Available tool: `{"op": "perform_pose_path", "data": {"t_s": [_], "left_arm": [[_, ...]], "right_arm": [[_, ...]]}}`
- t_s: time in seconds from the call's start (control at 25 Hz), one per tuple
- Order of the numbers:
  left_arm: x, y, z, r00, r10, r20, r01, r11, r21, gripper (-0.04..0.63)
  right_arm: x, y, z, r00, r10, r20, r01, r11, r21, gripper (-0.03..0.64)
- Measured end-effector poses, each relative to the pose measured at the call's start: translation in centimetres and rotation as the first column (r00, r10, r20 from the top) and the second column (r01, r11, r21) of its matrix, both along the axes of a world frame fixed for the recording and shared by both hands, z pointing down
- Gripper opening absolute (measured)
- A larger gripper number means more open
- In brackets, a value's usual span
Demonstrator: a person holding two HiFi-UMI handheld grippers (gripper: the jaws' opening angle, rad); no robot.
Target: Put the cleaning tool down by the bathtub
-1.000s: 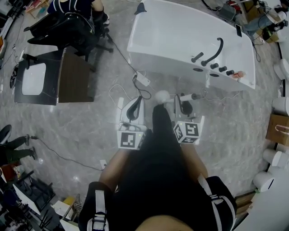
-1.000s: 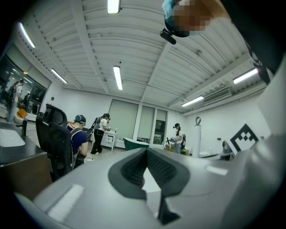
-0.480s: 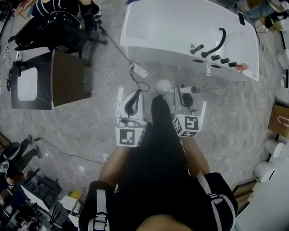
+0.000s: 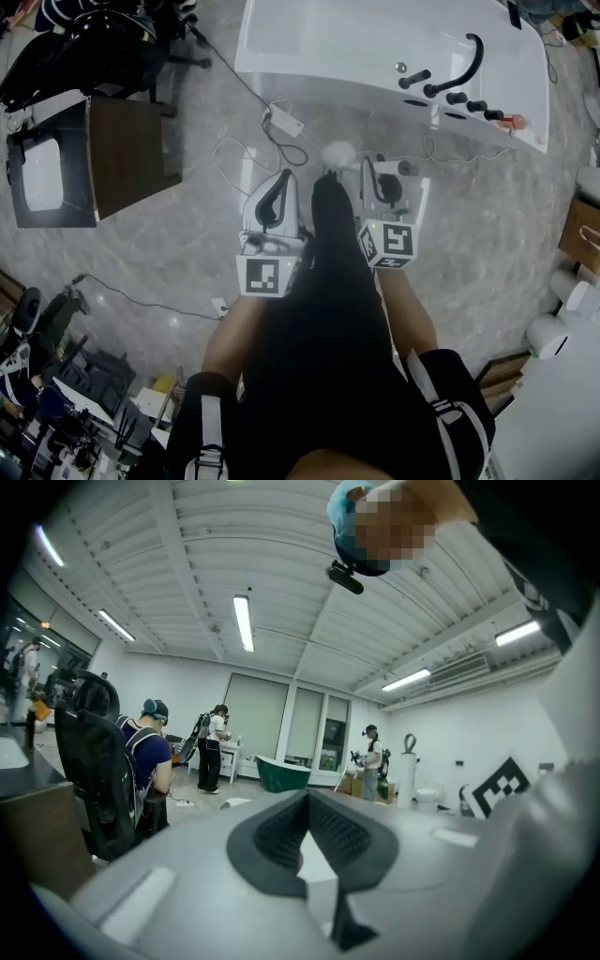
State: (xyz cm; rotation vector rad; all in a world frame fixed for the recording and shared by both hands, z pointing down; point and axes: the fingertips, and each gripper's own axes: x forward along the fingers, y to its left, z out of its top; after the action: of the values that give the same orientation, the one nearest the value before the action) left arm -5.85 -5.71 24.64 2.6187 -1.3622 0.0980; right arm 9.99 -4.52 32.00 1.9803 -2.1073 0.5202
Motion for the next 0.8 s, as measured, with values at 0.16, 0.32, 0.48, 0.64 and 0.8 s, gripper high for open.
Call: {"op": "perform_pose_path", "data": {"t_s": [0.16, 0.32, 0.48, 0.64, 0.8], "left_arm": [[0.5, -0.6, 1.4, 1.000, 0.003, 0.003, -0.003, 1.000, -0.003, 0.006], [0.7, -1.4, 3.3, 1.000, 0.005, 0.009, -0.005, 1.000, -0.013, 0.006], [1.4, -1.9, 5.6, 1.000, 0.013, 0.015, -0.013, 1.000, -0.019, 0.006], [2.2, -2.3, 7.5, 1.000, 0.020, -0.001, -0.020, 0.999, -0.029, 0.006], [2.6, -3.1, 9.4, 1.000, 0.018, 0.006, -0.017, 0.999, -0.048, 0.006]], "right_arm": [[0.5, -0.7, 1.9, 1.000, 0.012, -0.001, -0.012, 1.000, -0.019, 0.094], [0.8, -1.6, 4.2, 1.000, 0.021, 0.004, -0.021, 0.999, -0.038, 0.094], [1.4, -2.4, 6.5, 1.000, 0.023, 0.006, -0.022, 0.999, -0.048, 0.094], [1.8, -3.1, 9.0, 1.000, 0.019, 0.011, -0.018, 0.998, -0.068, 0.094], [2.0, -4.0, 11.3, 1.000, 0.013, 0.002, -0.013, 0.996, -0.085, 0.094]]}}
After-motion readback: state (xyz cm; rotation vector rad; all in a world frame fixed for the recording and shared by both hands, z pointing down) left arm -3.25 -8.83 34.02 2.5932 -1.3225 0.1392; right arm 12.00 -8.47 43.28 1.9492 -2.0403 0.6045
